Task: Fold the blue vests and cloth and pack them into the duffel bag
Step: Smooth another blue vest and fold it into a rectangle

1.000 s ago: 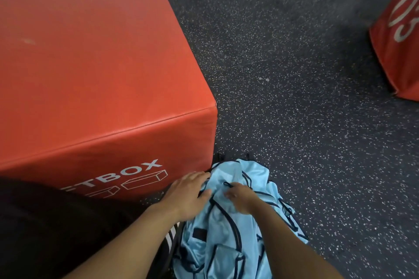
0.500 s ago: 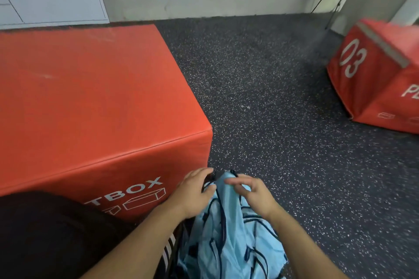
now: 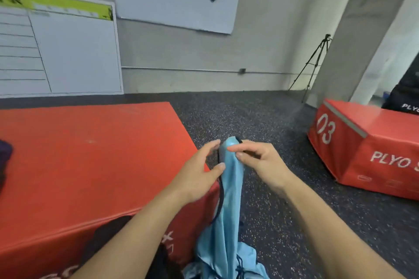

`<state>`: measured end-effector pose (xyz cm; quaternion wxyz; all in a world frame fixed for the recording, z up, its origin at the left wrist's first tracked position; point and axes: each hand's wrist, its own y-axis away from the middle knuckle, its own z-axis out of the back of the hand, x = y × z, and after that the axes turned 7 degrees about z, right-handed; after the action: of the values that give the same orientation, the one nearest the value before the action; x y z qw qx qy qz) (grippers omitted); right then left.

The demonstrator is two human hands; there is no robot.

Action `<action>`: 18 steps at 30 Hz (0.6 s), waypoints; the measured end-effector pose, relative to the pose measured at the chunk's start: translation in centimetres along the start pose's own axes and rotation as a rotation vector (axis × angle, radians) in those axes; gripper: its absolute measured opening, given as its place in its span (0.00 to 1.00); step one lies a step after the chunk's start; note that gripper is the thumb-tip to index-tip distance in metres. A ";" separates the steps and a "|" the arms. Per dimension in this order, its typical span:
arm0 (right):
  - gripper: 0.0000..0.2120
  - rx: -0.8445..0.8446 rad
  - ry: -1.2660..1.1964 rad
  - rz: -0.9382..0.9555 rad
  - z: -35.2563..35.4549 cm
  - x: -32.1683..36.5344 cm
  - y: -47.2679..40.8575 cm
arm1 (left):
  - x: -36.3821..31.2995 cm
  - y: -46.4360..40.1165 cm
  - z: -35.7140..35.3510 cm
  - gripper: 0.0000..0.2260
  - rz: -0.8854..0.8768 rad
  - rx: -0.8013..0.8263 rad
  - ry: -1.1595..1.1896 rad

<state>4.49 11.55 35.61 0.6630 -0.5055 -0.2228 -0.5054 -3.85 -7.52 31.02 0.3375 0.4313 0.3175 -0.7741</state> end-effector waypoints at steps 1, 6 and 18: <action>0.13 0.013 -0.009 0.023 0.0 1.9 -1.2 | -1.5 -0.4 1.2 0.27 -0.024 -0.013 0.021; 0.16 0.038 -0.031 0.118 -0.3 10.1 -7.3 | -8.0 -2.7 8.4 0.27 -0.107 -0.094 0.089; 0.16 0.137 -0.043 0.269 -4.2 23.2 -19.3 | -19.2 -1.4 26.6 0.13 -0.219 -0.387 0.187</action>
<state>-4.60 -2.10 61.28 0.7527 -0.4949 -0.2010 -0.3847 -9.33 -22.82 59.61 0.2970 0.3912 0.5349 -0.6875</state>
